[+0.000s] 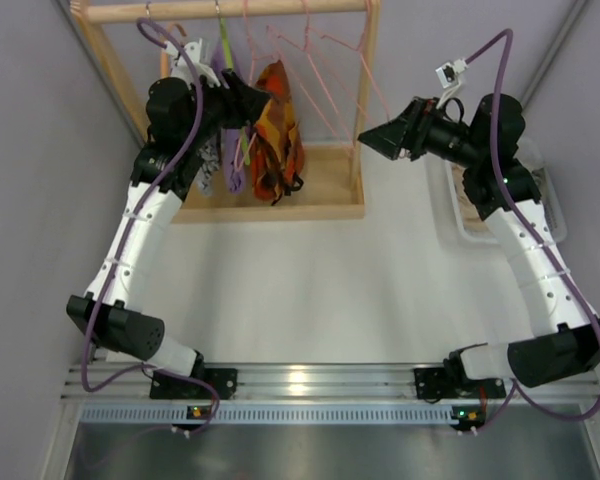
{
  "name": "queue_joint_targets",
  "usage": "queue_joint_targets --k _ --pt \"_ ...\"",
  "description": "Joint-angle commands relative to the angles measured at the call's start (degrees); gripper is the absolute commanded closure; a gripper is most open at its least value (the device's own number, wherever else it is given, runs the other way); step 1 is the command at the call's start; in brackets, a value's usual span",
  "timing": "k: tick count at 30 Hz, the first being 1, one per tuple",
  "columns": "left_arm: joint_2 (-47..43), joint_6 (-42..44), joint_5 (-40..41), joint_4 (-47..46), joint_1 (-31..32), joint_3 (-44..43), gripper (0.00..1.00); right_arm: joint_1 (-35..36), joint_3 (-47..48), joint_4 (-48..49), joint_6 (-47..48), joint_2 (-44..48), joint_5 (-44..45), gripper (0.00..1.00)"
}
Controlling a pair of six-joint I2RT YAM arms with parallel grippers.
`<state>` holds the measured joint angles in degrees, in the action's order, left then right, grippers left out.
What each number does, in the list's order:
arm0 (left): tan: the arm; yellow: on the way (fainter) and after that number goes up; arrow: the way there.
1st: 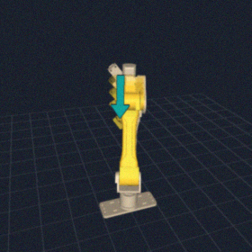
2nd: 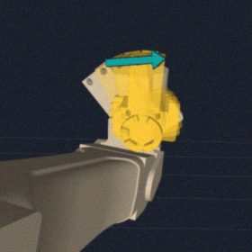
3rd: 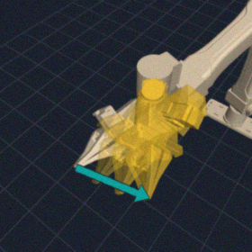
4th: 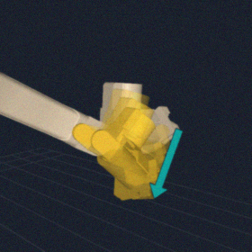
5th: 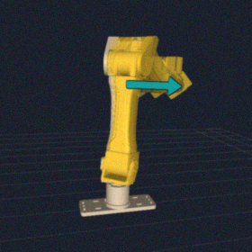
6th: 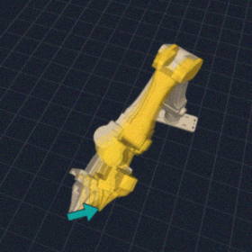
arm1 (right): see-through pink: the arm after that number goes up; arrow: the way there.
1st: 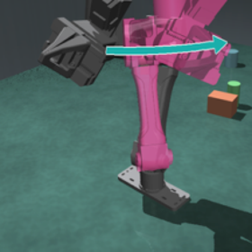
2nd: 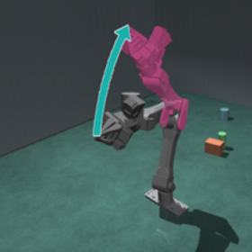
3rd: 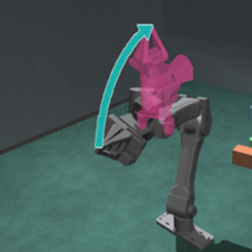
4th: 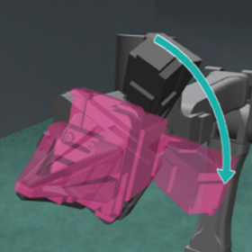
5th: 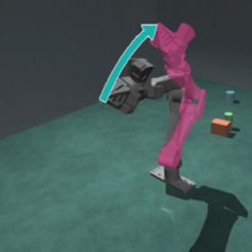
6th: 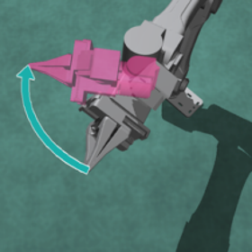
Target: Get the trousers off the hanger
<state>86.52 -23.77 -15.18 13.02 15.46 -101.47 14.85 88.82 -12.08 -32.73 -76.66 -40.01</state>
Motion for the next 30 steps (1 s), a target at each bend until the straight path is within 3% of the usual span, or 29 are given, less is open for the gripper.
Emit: queue_joint_targets --k 1,11,18,25,28,30 --pt "1.5 2.1 1.5 -0.4 1.1 -2.0 0.45 0.1 -0.7 2.1 1.4 2.3 0.5 0.05" --pt "7.2 1.4 0.7 -0.4 1.4 -7.1 0.52 -0.2 -2.2 2.2 1.4 2.8 0.4 0.05" --pt "8.2 -1.3 5.5 -0.4 1.6 -6.5 0.56 -0.6 -2.6 2.2 1.4 3.0 0.2 0.05" --pt "9.1 -1.8 5.3 -0.4 2.1 -7.3 0.72 -0.6 -3.0 2.4 1.2 2.9 0.1 0.05" --pt "9.5 -2.8 3.7 -0.4 2.1 -8.8 0.96 -0.6 -3.0 2.4 1.2 2.8 0.1 0.05" --pt "9.9 -3.6 3.1 -0.5 2.1 -9.4 1.0 -0.8 -3.0 2.5 1.2 2.8 0.0 0.05"
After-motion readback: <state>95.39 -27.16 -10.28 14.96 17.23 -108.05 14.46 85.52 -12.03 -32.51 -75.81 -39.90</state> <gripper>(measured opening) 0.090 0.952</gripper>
